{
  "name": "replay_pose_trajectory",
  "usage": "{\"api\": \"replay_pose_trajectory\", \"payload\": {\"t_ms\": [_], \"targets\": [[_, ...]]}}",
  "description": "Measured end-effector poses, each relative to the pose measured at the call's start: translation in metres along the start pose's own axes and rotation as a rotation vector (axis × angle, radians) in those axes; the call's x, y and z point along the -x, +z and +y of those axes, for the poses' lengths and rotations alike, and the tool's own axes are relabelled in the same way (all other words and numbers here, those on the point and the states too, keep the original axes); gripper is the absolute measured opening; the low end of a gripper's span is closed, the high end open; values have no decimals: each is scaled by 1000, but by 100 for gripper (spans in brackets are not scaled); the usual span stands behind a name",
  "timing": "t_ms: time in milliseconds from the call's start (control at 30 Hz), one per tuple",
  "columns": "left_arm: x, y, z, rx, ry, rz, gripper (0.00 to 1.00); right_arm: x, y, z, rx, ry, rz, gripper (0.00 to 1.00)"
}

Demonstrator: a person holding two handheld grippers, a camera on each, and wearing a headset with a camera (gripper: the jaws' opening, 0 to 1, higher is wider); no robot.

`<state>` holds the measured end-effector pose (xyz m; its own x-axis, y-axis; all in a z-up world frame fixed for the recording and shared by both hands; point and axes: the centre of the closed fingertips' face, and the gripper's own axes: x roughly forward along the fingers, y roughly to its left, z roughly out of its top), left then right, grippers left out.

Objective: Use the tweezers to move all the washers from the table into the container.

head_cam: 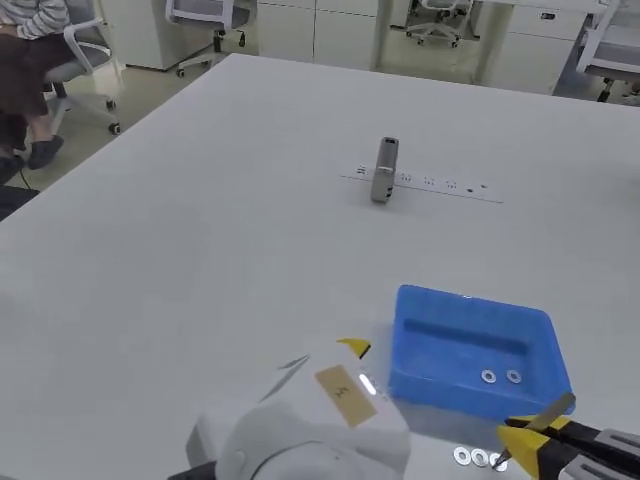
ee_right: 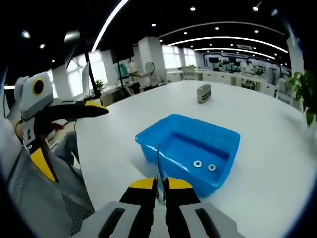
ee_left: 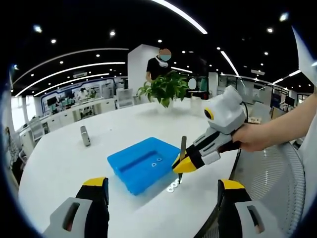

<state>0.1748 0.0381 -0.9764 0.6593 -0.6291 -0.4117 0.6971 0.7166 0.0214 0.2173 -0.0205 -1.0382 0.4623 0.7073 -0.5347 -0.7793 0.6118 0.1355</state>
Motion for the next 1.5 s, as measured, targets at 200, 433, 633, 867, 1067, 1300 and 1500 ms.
{"api": "replay_pose_trajectory", "payload": {"t_ms": [200, 433, 633, 867, 1067, 1300, 1500], "targets": [[0, 0, 0, 1, 2, -3, 93, 0, 0, -1, 38, -18, 12, 2], [0, 1, 0, 3, 3, -4, 93, 4, 9, -2, -47, -9, -43, 3], [1, 2, 1, 6, 7, -11, 93, 10, 26, 2, -47, 10, -85, 3], [1, 1, 1, 5, 8, -7, 93, 16, 43, 6, -31, 25, -115, 3], [0, 0, 0, 5, 2, -2, 93, 19, 55, 1, -47, 23, -150, 3], [1, 1, 2, 10, 8, -7, 93, 22, 71, -3, -76, 24, -198, 3], [1, 1, 2, 8, 9, -7, 92, 20, 79, -6, -78, 21, -209, 3]]}}
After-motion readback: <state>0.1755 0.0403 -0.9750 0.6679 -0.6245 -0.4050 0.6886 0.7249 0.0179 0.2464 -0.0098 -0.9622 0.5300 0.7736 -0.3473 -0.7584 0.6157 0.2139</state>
